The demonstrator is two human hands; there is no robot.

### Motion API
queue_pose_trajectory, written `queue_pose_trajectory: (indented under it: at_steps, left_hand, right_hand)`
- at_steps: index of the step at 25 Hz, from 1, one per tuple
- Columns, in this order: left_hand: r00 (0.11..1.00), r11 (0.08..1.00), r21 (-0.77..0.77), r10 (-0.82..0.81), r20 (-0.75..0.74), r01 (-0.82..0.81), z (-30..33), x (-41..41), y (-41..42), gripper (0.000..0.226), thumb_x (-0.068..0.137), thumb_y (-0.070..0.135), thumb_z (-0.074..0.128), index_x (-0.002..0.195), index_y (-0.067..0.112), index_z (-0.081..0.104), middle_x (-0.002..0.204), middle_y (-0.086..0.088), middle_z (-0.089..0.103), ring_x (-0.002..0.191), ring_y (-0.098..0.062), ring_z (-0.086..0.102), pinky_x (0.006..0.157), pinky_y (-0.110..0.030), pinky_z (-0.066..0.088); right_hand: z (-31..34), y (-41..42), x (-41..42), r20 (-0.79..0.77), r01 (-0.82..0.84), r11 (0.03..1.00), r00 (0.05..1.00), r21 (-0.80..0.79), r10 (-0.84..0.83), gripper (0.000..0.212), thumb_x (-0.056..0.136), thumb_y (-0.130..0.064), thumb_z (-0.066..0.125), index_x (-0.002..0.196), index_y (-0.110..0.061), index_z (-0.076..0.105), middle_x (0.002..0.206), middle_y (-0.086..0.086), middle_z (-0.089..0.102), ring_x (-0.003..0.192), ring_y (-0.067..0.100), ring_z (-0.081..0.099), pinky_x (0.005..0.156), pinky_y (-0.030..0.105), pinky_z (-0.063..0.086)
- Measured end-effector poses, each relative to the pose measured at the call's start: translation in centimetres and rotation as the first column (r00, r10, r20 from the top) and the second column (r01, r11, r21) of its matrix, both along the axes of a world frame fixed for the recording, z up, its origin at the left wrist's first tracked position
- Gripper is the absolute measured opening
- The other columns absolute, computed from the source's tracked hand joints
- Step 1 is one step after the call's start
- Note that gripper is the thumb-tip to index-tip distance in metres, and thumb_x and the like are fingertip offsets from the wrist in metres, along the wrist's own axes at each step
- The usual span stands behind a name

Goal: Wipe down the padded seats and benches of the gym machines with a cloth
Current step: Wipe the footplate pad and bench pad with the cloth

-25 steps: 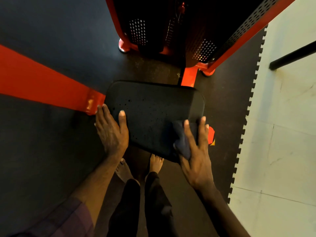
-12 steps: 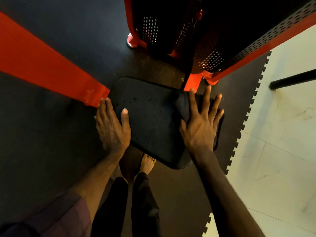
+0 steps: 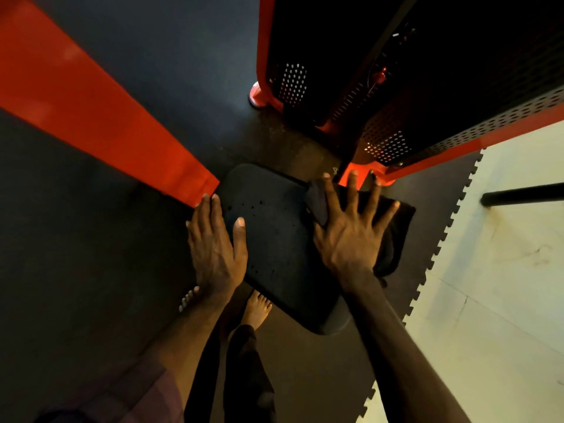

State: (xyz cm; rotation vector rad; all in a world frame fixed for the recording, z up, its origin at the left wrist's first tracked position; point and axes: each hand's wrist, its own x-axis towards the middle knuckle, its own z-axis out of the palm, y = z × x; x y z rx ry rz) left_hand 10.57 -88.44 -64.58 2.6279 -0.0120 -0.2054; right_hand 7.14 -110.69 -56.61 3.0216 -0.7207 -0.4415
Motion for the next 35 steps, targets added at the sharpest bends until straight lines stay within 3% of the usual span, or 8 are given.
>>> queue_pose_trajectory:
  at_steps: [4, 10, 15, 21, 25, 28, 32, 35]
  left_hand:
    - [1.0, 1.0, 0.008, -0.01, 0.008, 0.01, -0.1, -0.1, 0.2, 0.072, 0.109, 0.056, 0.029, 0.166, 0.012, 0.025, 0.173, -0.009, 0.024, 0.159, -0.028, 0.023, 0.128, -0.057, 0.023]
    - [1.0, 1.0, 0.02, -0.005, 0.008, 0.005, -0.4, 0.1, 0.0, 0.069, 0.11, 0.053, 0.033, 0.165, 0.012, 0.026, 0.173, -0.008, 0.024, 0.16, -0.027, 0.022, 0.129, -0.055, 0.021]
    - [0.999, 1.0, 0.018, -0.004, 0.032, 0.004, -0.3, 0.0, 0.2, 0.069, 0.11, 0.052, 0.033, 0.165, 0.011, 0.028, 0.172, -0.009, 0.025, 0.159, -0.028, 0.024, 0.128, -0.056, 0.023]
    - [1.0, 0.999, 0.034, 0.0, -0.005, 0.0, -0.3, 0.2, 0.1, 0.07, 0.11, 0.055, 0.029, 0.166, 0.014, 0.025, 0.173, -0.008, 0.023, 0.16, -0.027, 0.021, 0.13, -0.054, 0.019]
    - [1.0, 0.999, 0.031, -0.012, -0.001, 0.012, -0.1, -0.1, 0.3, 0.07, 0.11, 0.054, 0.028, 0.166, 0.013, 0.025, 0.173, -0.008, 0.023, 0.16, -0.027, 0.022, 0.128, -0.056, 0.021]
    - [1.0, 1.0, 0.023, -0.016, -0.015, 0.017, 0.0, 0.0, 0.3, 0.07, 0.11, 0.054, 0.029, 0.166, 0.012, 0.025, 0.173, -0.008, 0.023, 0.16, -0.028, 0.022, 0.128, -0.056, 0.022]
    - [1.0, 1.0, 0.028, -0.01, -0.003, 0.01, -0.1, 0.1, 0.3, 0.069, 0.11, 0.054, 0.03, 0.165, 0.012, 0.027, 0.173, -0.008, 0.023, 0.16, -0.026, 0.021, 0.129, -0.055, 0.02]
    - [0.999, 1.0, -0.002, -0.016, 0.04, 0.016, 0.0, 0.1, 0.1, 0.067, 0.11, 0.051, 0.032, 0.164, 0.011, 0.03, 0.172, -0.008, 0.026, 0.16, -0.025, 0.023, 0.128, -0.056, 0.022]
  right_hand:
    - [1.8, 0.4, -4.9, -0.043, -0.469, 0.883, 0.882, -0.004, 0.469, 0.095, 0.091, -0.061, 0.055, 0.168, -0.038, 0.004, 0.177, 0.006, -0.006, 0.159, 0.046, -0.011, 0.119, 0.078, 0.007]
    - [0.1, 1.2, 0.4, -0.049, -0.095, 0.994, 0.994, -0.055, 0.093, 0.09, 0.096, -0.069, 0.043, 0.168, -0.037, -0.001, 0.176, 0.01, -0.009, 0.158, 0.048, -0.016, 0.116, 0.082, 0.0]
    - [2.2, 0.9, -4.7, -0.043, -0.504, 0.864, 0.863, -0.003, 0.504, 0.093, 0.092, -0.058, 0.054, 0.168, -0.035, 0.007, 0.177, 0.006, -0.002, 0.161, 0.043, -0.008, 0.118, 0.078, 0.01]
    - [0.0, 3.0, 1.2, -0.068, -0.111, 0.992, 0.992, -0.053, 0.107, 0.092, 0.096, -0.066, 0.046, 0.168, -0.035, -0.002, 0.176, 0.009, -0.011, 0.158, 0.045, -0.019, 0.116, 0.081, -0.001]
    - [2.1, 3.1, -4.1, -0.052, -0.494, 0.869, 0.868, 0.017, 0.494, 0.098, 0.091, -0.059, 0.058, 0.169, -0.032, 0.006, 0.177, 0.007, -0.002, 0.161, 0.041, -0.009, 0.119, 0.078, 0.011]
    - [3.0, 1.0, -6.8, -0.105, -0.436, 0.899, 0.897, -0.043, 0.43, 0.099, 0.089, -0.059, 0.061, 0.169, -0.031, 0.01, 0.177, 0.007, -0.001, 0.161, 0.04, -0.006, 0.118, 0.079, 0.012]
    - [1.0, 3.5, -0.1, -0.125, -0.253, 0.965, 0.962, -0.073, 0.242, 0.091, 0.09, -0.062, 0.033, 0.169, -0.031, 0.001, 0.176, 0.009, -0.011, 0.159, 0.045, -0.016, 0.116, 0.082, 0.002]
    - [1.6, 3.3, -2.2, -0.087, -0.542, 0.84, 0.835, 0.034, 0.543, 0.099, 0.087, -0.056, 0.055, 0.169, -0.03, 0.005, 0.177, 0.008, -0.004, 0.161, 0.043, -0.009, 0.118, 0.079, 0.008]
